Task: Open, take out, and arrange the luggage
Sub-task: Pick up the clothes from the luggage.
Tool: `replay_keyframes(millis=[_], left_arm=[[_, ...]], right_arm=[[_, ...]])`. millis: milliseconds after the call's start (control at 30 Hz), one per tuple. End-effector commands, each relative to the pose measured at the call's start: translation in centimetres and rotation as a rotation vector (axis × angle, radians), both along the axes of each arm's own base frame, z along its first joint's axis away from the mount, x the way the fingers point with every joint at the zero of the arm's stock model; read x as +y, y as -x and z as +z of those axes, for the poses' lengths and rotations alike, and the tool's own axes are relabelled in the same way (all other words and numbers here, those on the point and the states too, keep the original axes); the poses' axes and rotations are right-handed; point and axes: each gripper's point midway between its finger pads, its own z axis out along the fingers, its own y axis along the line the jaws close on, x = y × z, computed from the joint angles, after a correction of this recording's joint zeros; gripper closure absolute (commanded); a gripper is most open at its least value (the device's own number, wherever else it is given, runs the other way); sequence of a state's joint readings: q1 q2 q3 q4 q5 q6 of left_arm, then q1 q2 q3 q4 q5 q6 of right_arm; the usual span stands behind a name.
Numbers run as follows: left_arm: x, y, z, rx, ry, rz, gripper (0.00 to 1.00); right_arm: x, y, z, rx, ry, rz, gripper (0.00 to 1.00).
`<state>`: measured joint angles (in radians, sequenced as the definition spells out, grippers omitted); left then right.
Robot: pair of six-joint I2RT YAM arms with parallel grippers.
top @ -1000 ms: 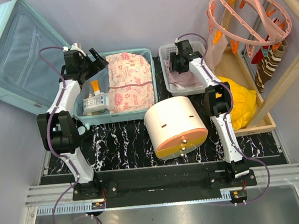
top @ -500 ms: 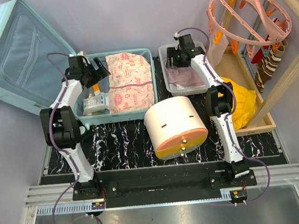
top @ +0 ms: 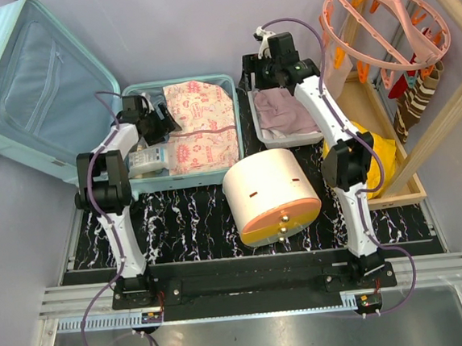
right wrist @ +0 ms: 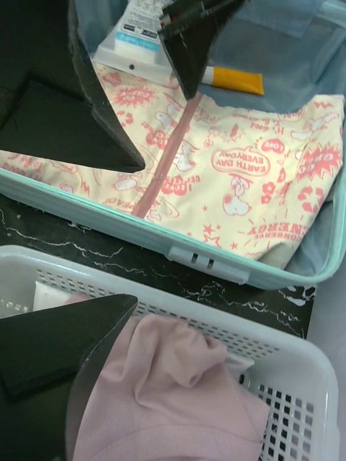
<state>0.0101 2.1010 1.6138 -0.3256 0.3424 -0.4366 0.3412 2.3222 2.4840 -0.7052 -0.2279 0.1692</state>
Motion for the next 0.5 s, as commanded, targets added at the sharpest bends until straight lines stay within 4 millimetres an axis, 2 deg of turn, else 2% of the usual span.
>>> replay_keyframes(millis=[0,33,100,200,233,333,467], left_arm=[[-0.9,-2.3,2.1,-0.092,0.020,-0.049,0.20],[-0.9,-2.7,2.2,-0.099,0.020,-0.049,0.21],[-0.8,-2.9,1.0,-0.073,0.021,-0.035,0.25],[-1.0,-2.9,-0.3,-0.052,0.022,-0.045,0.26],[-2.5,-2.7,-0.4,-0.051,0.018,-0.075,0.26],[-3.8,-2.5,-1.2,-0.042,0.007,-0.100,0.26],[-5.1,-2.2,-2.4,-0.014,-0.001,-0.118,0.23]], right_arm=[[0.7,2.2,4.3,-0.067,-0.004,0.042,0.23],[0.9,2.7,4.8,-0.069,0.000,0.042,0.23],[1.0,3.1,5.4,-0.076,0.000,0.034,0.24],[1.0,3.5,7.8,-0.125,-0.003,0.012,0.24],[1.0,3.8,8.7,-0.145,-0.001,0.012,0.24],[0.7,4.0,10.5,-0.186,-0.004,0.000,0.24],[0.3,4.2,10.4,-0.189,0.021,-0.003,0.25]])
